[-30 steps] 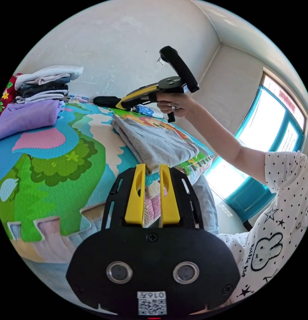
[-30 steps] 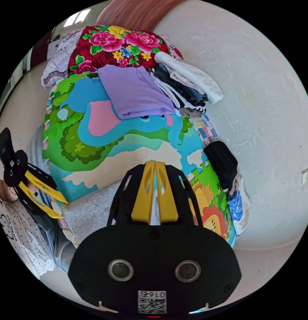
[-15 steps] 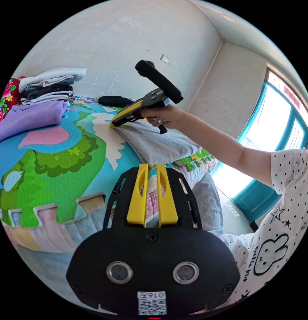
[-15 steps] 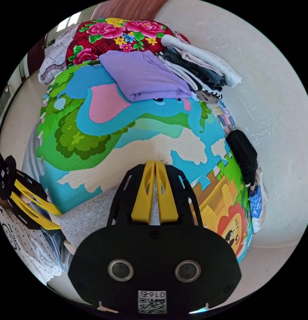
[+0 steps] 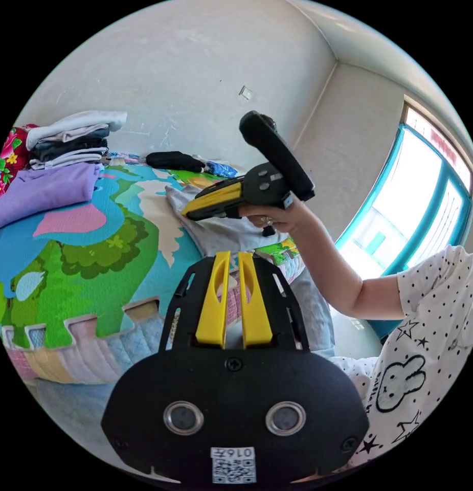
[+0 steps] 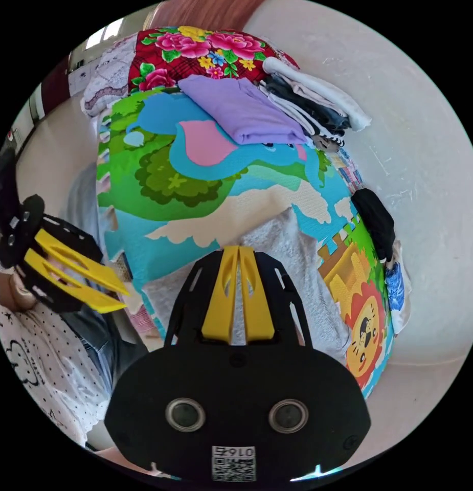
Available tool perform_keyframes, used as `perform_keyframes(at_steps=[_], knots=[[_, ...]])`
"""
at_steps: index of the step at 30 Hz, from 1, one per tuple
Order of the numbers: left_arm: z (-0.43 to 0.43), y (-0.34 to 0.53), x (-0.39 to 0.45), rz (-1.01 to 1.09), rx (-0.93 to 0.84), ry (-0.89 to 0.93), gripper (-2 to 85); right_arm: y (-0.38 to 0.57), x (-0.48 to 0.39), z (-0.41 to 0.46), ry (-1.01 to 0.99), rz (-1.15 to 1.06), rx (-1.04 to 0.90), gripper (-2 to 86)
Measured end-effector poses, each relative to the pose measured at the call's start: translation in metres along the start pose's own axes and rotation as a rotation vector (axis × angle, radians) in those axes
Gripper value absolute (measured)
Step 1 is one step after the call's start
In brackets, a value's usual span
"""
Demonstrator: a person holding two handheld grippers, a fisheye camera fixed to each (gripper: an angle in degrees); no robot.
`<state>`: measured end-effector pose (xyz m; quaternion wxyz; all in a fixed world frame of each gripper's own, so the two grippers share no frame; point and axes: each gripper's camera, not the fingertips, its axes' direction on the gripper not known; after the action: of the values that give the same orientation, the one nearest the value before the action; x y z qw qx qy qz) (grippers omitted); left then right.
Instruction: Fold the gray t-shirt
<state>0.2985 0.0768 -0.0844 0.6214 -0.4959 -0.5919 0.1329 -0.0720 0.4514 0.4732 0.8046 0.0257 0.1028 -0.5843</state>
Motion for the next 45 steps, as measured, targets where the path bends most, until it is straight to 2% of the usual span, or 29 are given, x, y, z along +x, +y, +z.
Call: perform_keyframes(at_steps=[3, 7, 11, 15, 18, 20, 25, 30, 33, 35, 45], knots=[[0.002, -0.010, 0.016, 0.029, 0.007, -0.041, 0.6, 0.017, -0.008, -0.014, 0.124, 0.041, 0.009, -0.4], [0.000, -0.028, 0.028, 0.066, 0.045, -0.121, 0.2, 0.095, 0.005, -0.069, 0.250, 0.293, 0.140, -0.4], [0.014, -0.057, 0.037, 0.105, 0.017, -0.145, -0.8, 0.189, 0.016, -0.092, 0.179, 0.456, 0.187, -0.4], [0.042, -0.067, 0.031, 0.075, -0.150, -0.367, -0.9, 0.255, 0.027, -0.093, 0.155, 0.538, 0.168, -0.4], [0.031, -0.061, 0.027, 0.091, -0.089, -0.330, -1.0, 0.310, 0.037, -0.106, 0.097, 0.567, 0.234, -0.4], [0.025, -0.058, 0.024, 0.090, -0.070, -0.308, -1.0, 0.351, 0.049, -0.117, -0.024, 0.570, 0.325, -0.4], [0.013, -0.058, 0.023, 0.087, -0.057, -0.291, -1.0, 0.401, 0.071, -0.139, -0.193, 0.596, 0.409, -0.4], [0.010, -0.069, 0.019, 0.092, -0.078, -0.312, -1.0, 0.435, 0.077, -0.164, -0.020, 0.717, 0.565, -0.3], [0.004, -0.071, 0.011, 0.090, -0.065, -0.286, -1.0, 0.434, 0.083, -0.155, -0.019, 0.704, 0.488, -0.3], [0.000, -0.073, 0.003, 0.081, -0.062, -0.260, -1.0, 0.428, 0.084, -0.138, 0.005, 0.696, 0.335, -0.4], [-0.015, -0.090, -0.018, 0.061, -0.073, -0.242, -1.0, 0.426, 0.093, -0.140, 0.039, 0.714, 0.261, -0.4]])
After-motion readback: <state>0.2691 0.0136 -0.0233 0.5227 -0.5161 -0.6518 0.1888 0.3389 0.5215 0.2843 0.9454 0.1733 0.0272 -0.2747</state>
